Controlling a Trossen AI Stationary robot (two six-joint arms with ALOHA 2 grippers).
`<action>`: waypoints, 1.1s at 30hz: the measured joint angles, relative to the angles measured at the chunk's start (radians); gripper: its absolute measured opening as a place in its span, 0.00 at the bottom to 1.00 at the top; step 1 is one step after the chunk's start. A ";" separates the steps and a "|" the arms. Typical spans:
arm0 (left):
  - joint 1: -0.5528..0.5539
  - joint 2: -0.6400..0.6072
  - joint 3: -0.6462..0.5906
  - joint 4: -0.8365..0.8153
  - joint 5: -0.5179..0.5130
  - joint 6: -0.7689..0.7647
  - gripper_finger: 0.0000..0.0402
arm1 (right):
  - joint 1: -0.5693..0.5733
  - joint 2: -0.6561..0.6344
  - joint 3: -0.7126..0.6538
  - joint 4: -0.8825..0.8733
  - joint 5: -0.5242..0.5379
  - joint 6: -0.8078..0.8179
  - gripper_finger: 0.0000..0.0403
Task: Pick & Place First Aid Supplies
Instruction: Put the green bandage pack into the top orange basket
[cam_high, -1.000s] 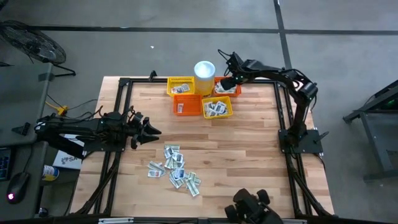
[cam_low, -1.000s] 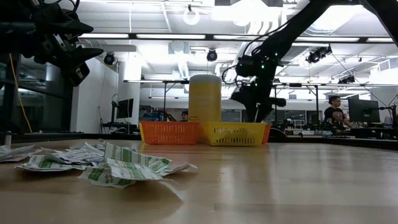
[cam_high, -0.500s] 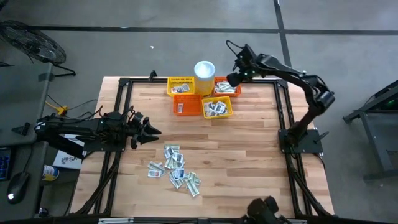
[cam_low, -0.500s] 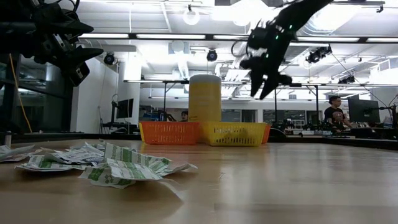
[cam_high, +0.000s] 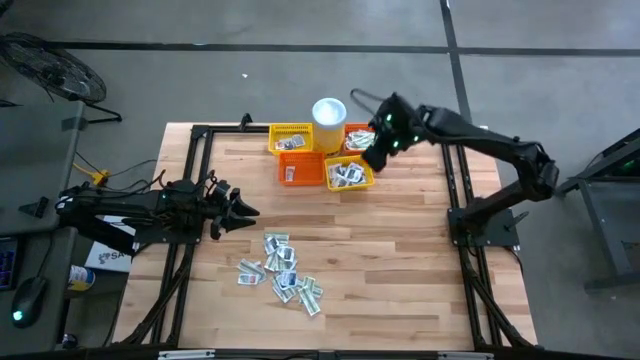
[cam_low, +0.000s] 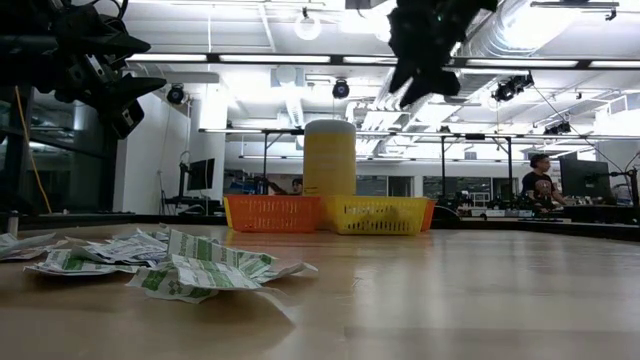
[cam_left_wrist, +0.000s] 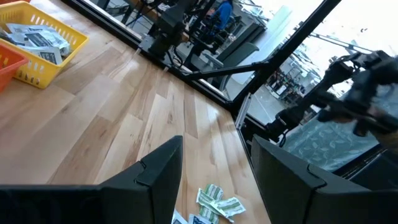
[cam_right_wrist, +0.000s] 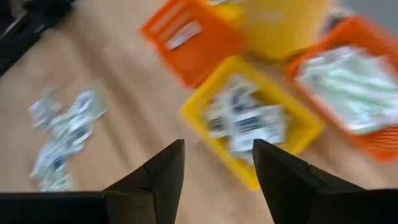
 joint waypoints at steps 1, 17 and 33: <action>0.000 0.000 0.000 0.000 0.000 0.000 0.48 | 0.036 0.000 0.000 0.000 0.000 0.015 0.46; 0.000 0.000 0.000 0.000 0.000 0.000 0.47 | 0.560 0.024 0.000 0.258 0.223 0.110 0.45; 0.000 0.000 0.000 0.000 0.000 0.000 0.48 | 0.923 0.250 0.000 0.473 0.405 -0.071 0.44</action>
